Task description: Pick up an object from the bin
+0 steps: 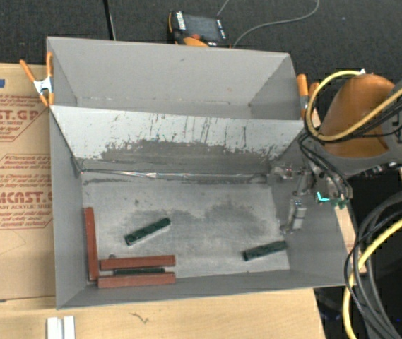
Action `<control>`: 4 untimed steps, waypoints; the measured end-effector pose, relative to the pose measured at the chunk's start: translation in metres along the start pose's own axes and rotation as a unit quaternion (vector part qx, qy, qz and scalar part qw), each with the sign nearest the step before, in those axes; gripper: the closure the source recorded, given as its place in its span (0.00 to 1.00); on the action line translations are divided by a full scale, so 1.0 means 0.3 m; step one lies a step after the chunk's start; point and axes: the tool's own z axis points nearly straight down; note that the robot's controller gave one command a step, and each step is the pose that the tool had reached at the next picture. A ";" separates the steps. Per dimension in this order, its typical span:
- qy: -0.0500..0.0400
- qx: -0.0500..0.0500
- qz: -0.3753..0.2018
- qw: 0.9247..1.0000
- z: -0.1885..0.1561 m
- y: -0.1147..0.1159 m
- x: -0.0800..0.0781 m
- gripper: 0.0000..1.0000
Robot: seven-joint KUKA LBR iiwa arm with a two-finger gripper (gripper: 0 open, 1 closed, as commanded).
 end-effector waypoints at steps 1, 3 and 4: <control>-0.001 0.000 -0.116 0.993 0.237 -0.023 0.183 0.00; -0.003 0.000 0.009 1.000 0.111 0.002 0.247 0.00; -0.002 -0.001 0.093 0.996 0.234 0.005 0.199 0.00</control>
Offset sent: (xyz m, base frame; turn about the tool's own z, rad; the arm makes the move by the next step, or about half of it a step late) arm -0.0541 -0.0077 -0.0684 -0.2333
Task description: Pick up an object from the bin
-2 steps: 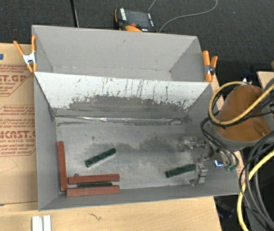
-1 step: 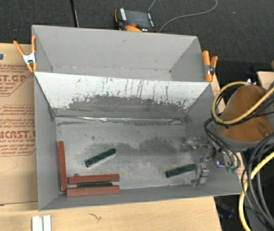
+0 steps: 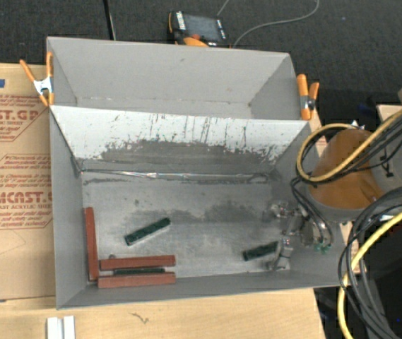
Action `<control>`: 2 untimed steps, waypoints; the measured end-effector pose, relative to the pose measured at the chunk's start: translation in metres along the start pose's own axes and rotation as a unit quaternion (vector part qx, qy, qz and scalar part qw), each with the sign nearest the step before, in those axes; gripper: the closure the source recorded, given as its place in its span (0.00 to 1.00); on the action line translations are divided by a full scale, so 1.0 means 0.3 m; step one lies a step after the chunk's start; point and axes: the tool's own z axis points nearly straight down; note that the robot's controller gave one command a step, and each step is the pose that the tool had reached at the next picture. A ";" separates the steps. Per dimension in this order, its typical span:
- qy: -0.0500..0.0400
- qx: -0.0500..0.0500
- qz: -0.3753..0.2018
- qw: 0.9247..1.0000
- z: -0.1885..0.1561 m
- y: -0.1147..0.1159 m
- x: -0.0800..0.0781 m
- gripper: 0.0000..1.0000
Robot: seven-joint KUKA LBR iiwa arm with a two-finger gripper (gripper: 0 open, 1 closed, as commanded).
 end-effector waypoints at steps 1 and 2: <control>-0.001 0.001 0.000 1.000 0.002 0.001 0.001 0.00; -0.001 0.001 0.000 1.000 0.002 0.002 0.001 1.00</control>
Offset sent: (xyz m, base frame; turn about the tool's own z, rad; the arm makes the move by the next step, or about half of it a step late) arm 0.0000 0.0000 0.0000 0.0000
